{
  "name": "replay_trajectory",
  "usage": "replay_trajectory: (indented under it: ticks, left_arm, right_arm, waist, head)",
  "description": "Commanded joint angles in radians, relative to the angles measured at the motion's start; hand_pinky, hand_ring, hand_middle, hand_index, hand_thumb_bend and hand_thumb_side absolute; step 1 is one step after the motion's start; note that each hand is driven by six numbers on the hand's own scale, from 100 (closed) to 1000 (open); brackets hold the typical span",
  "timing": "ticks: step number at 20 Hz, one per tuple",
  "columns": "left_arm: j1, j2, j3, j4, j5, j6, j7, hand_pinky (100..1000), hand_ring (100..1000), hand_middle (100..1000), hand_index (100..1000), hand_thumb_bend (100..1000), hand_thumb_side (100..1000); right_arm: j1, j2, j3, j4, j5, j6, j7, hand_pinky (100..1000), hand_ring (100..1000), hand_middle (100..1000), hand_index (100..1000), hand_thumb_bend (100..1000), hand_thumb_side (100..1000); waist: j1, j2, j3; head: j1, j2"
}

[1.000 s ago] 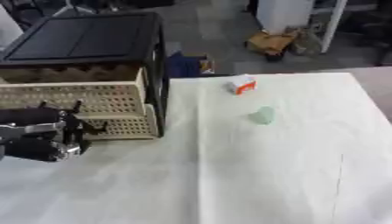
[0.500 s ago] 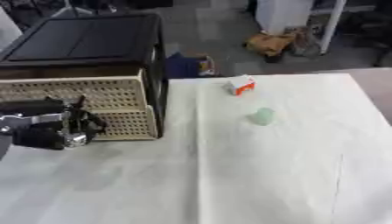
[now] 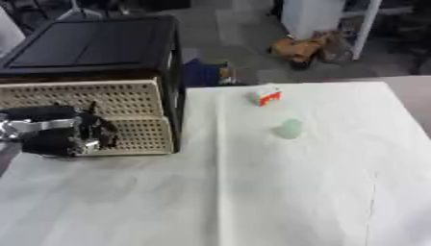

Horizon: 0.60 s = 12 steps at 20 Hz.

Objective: Pick up objects from table and place into drawer.

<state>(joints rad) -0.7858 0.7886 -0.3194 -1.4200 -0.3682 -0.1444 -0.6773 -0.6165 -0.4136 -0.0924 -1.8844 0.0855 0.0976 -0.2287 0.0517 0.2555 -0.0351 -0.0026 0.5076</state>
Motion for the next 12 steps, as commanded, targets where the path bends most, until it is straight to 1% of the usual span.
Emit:
replay_trajectory:
  ticks: [1, 4, 5, 8, 9, 10, 12]
  left_arm:
    - [-0.023, 0.017, 0.019, 0.006, 0.008, -0.005, 0.003, 308, 560, 579, 916, 100, 1000]
    - [-0.019, 0.021, 0.016, 0.001, 0.011, -0.011, -0.005, 309, 560, 577, 915, 100, 1000]
    - [-0.017, 0.022, 0.014, -0.004, 0.013, -0.014, -0.008, 311, 554, 571, 891, 100, 1000]
    - [0.018, 0.056, 0.0, -0.102, 0.03, -0.046, -0.039, 309, 550, 562, 856, 100, 1000]
    - [0.031, 0.067, 0.0, -0.141, 0.037, -0.05, -0.049, 309, 550, 562, 856, 100, 1000]
    - [0.044, 0.077, -0.001, -0.182, 0.044, -0.055, -0.059, 293, 536, 548, 836, 100, 1000]
    - [0.068, 0.094, 0.006, -0.256, 0.059, -0.058, -0.082, 292, 541, 545, 826, 100, 1000]
  right_arm:
    - [-0.018, -0.011, -0.006, -0.016, -0.004, 0.0, 0.003, 691, 690, 677, 875, 100, 1000]
    - [-0.016, -0.009, -0.006, -0.015, -0.003, 0.002, 0.005, 691, 690, 677, 875, 100, 1000]
    - [-0.015, -0.008, -0.006, -0.015, -0.003, 0.002, 0.005, 691, 692, 677, 875, 100, 1000]
    - [-0.01, -0.003, -0.006, -0.017, -0.002, 0.004, 0.003, 692, 693, 678, 875, 100, 1000]
    - [-0.009, -0.001, -0.005, -0.018, -0.002, 0.005, 0.003, 692, 693, 678, 875, 100, 1000]
    - [-0.008, 0.002, -0.005, -0.019, -0.002, 0.005, 0.002, 692, 695, 679, 875, 100, 1000]
    - [-0.005, 0.007, -0.004, -0.021, -0.002, 0.006, 0.0, 693, 695, 679, 874, 100, 1000]
  waist:
    - [-0.004, -0.018, 0.0]
    - [-0.005, -0.022, 0.002]
    - [-0.005, -0.024, 0.003]
    - [-0.007, -0.039, 0.01]
    - [-0.007, -0.042, 0.012]
    - [-0.008, -0.047, 0.015]
    - [-0.012, -0.056, 0.021]
  head:
    - [0.001, -0.01]
    - [0.001, -0.006]
    - [0.0, -0.004]
    - [-0.016, 0.009]
    - [-0.021, 0.011]
    - [-0.028, 0.014]
    - [-0.043, 0.021]
